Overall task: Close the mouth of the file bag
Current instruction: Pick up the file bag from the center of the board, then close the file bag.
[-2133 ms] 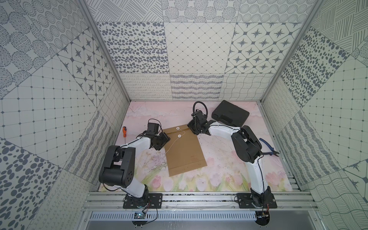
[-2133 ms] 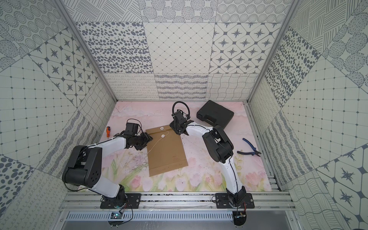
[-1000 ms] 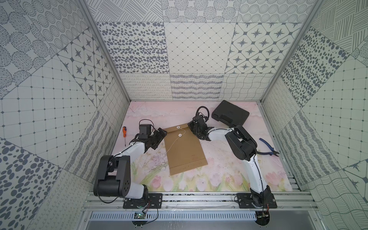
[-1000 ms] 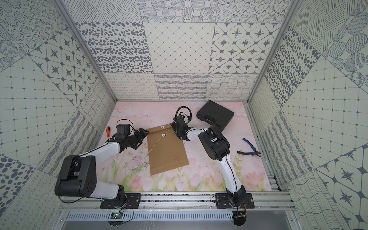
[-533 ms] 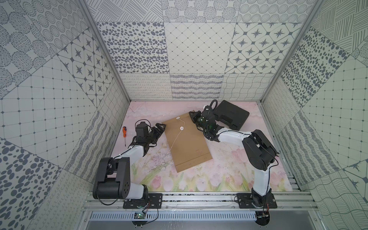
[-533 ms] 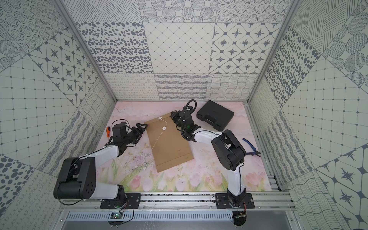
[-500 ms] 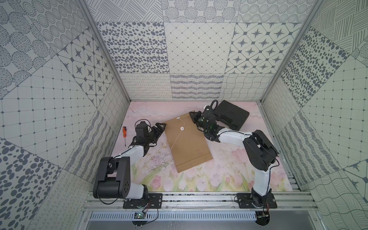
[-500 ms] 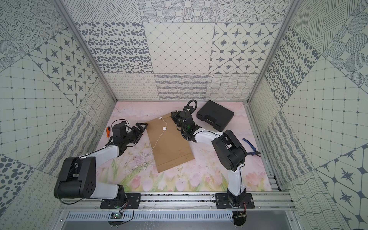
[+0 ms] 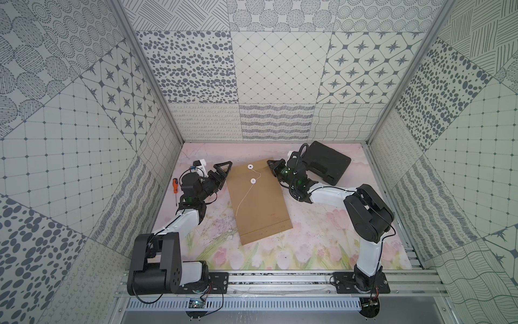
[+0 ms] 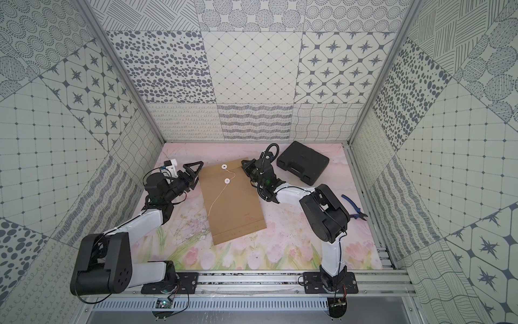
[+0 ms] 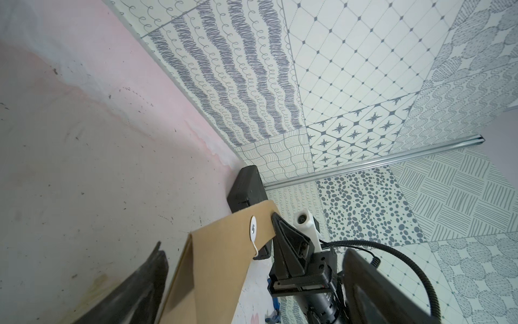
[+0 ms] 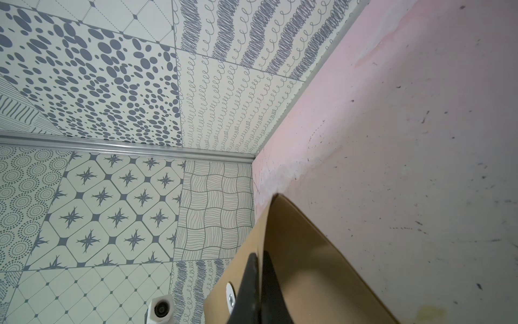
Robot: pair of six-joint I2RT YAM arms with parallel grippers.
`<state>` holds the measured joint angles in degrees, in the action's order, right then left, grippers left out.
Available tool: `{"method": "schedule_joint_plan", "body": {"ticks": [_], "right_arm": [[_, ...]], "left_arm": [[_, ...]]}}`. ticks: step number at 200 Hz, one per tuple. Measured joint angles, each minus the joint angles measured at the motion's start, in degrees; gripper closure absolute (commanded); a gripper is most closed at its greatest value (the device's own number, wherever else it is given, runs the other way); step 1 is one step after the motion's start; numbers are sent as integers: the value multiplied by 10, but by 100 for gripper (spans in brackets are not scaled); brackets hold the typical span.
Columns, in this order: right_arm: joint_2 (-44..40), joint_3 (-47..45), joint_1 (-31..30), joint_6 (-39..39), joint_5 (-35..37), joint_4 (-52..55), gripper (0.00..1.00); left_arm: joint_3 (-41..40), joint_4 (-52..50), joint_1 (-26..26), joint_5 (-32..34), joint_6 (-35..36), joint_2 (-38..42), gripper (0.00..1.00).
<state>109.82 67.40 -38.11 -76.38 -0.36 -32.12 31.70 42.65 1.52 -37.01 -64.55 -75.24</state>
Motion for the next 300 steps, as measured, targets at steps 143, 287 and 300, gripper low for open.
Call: {"method": "schedule_joint_plan", "body": {"ticks": [143, 287, 300], "right_arm": [[-63, -36, 16, 32, -115, -14, 50], [-186, 109, 160, 456, -475, 308, 1], [-186, 111, 163, 468, -494, 307, 1]], "left_arm": [[35, 63, 0, -73, -21, -67, 100], [266, 70, -47, -271, -55, -35, 100], [279, 84, -53, -285, -71, -38, 100]]}}
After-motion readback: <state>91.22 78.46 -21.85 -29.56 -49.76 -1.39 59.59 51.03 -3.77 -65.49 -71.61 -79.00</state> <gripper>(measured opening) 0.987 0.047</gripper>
